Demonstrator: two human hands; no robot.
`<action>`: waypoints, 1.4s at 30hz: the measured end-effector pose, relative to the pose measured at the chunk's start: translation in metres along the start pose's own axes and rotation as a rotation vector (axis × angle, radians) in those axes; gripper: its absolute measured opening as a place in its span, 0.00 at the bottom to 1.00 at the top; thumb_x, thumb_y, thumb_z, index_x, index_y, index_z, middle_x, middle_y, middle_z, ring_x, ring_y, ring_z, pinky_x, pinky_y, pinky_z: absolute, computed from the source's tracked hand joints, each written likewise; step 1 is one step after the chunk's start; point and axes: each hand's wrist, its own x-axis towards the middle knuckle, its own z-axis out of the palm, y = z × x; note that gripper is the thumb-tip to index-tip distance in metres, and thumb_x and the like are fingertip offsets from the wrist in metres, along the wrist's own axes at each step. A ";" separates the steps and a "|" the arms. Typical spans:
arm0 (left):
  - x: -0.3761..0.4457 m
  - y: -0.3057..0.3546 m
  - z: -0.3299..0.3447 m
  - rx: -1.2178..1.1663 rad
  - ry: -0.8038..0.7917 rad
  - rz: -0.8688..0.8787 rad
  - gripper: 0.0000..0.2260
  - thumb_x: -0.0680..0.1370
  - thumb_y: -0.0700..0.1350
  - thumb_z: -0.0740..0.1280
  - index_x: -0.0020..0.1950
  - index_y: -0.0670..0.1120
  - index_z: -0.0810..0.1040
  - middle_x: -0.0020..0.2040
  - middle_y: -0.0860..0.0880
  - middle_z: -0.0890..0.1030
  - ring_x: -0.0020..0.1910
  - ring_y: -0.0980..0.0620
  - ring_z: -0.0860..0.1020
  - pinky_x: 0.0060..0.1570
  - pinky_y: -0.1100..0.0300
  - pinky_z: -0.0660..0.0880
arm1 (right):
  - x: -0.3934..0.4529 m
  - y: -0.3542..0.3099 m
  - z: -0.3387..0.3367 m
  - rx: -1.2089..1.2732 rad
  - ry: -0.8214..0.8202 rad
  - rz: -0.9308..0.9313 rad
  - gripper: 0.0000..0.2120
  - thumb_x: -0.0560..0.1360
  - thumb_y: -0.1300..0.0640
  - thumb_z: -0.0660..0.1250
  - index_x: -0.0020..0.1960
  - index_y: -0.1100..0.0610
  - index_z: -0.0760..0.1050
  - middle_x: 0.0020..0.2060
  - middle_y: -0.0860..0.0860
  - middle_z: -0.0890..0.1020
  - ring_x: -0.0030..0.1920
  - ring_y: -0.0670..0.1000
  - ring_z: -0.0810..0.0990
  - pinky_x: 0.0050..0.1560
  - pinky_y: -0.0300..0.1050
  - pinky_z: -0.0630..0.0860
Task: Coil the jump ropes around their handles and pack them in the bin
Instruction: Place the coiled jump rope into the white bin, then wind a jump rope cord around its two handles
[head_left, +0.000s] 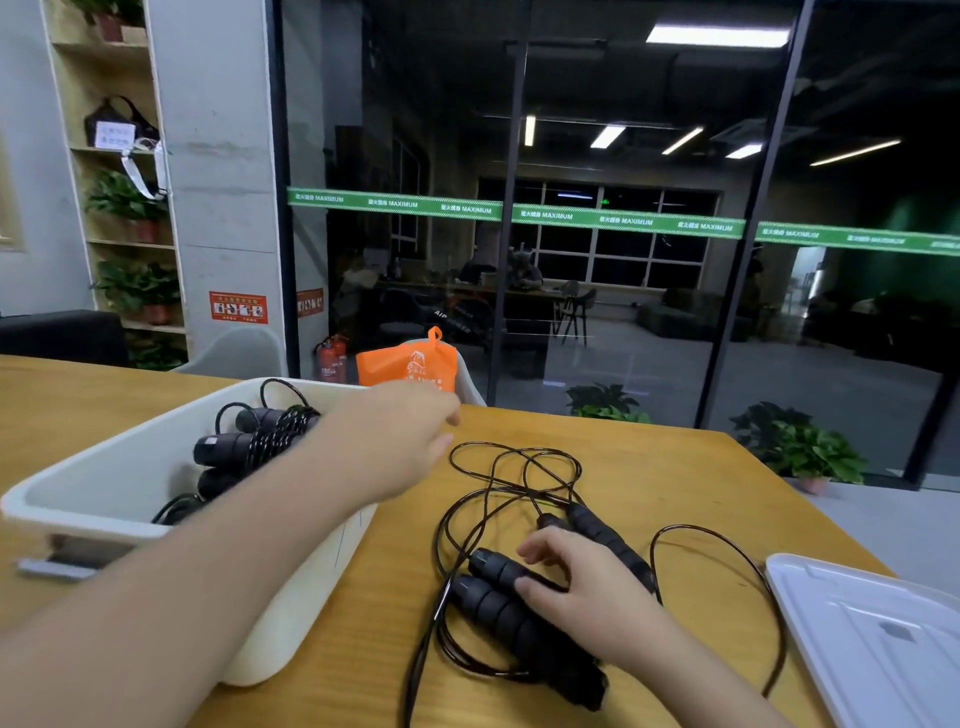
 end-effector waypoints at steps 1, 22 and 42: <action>-0.001 0.014 0.005 -0.064 0.028 0.044 0.12 0.81 0.51 0.57 0.63 0.54 0.73 0.60 0.56 0.75 0.59 0.56 0.73 0.57 0.59 0.73 | -0.002 0.000 0.002 -0.063 -0.030 -0.017 0.20 0.74 0.42 0.68 0.65 0.42 0.70 0.57 0.36 0.73 0.59 0.38 0.71 0.63 0.36 0.70; -0.039 0.026 0.156 -0.799 -0.221 -0.473 0.06 0.81 0.49 0.60 0.55 0.53 0.75 0.43 0.56 0.79 0.43 0.61 0.77 0.36 0.69 0.67 | -0.011 0.022 0.010 -0.083 0.271 -0.008 0.21 0.76 0.40 0.63 0.68 0.43 0.69 0.62 0.36 0.70 0.63 0.36 0.64 0.69 0.37 0.62; -0.030 0.027 0.080 -1.157 0.618 -0.299 0.09 0.77 0.53 0.59 0.54 0.63 0.75 0.45 0.59 0.81 0.34 0.62 0.72 0.37 0.65 0.69 | 0.014 0.057 0.002 -0.189 0.241 0.475 0.31 0.68 0.38 0.70 0.65 0.54 0.69 0.56 0.49 0.74 0.57 0.50 0.74 0.55 0.45 0.75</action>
